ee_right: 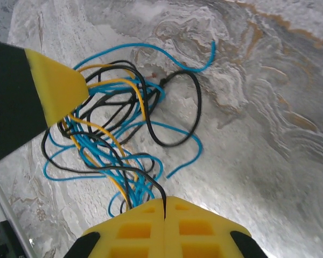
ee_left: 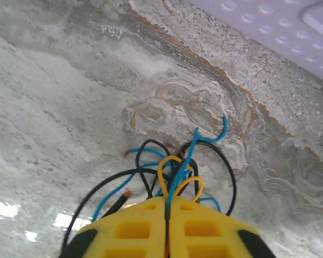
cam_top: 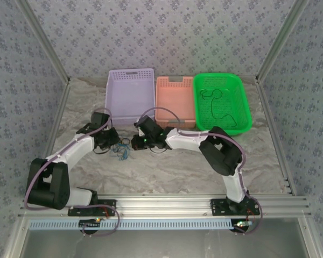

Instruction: Untangle the cables

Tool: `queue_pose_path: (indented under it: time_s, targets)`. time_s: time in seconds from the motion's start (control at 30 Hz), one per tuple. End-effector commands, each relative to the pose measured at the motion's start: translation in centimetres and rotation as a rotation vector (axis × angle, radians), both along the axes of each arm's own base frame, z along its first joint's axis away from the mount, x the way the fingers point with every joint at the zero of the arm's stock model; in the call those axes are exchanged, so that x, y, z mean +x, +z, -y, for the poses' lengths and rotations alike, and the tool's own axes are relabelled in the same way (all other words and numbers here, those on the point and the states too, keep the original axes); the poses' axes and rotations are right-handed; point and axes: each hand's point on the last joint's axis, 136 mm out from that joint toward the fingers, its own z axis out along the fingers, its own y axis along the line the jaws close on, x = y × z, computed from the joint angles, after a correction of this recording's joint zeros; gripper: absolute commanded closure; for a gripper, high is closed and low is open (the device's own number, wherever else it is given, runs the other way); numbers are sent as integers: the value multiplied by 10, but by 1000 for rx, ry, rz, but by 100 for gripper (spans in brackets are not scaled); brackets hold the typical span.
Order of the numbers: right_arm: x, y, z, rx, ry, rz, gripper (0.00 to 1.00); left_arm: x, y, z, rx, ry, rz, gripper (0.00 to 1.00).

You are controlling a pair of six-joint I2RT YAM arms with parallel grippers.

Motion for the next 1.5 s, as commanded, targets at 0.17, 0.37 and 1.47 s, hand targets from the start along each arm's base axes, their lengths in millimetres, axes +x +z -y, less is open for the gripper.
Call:
queue_pose_path:
  time_s: [0.17,0.37,1.47]
  targets:
    - [-7,52,69,-88,-98,134,100,-4,13,-21,88,43,45,100]
    - [-6,98,139,-108,-236,206,100,-13,19,-26,101,59,56,100]
    - [-26,262,386,-77,-746,378,100,-37,10,-52,199,144,10,100]
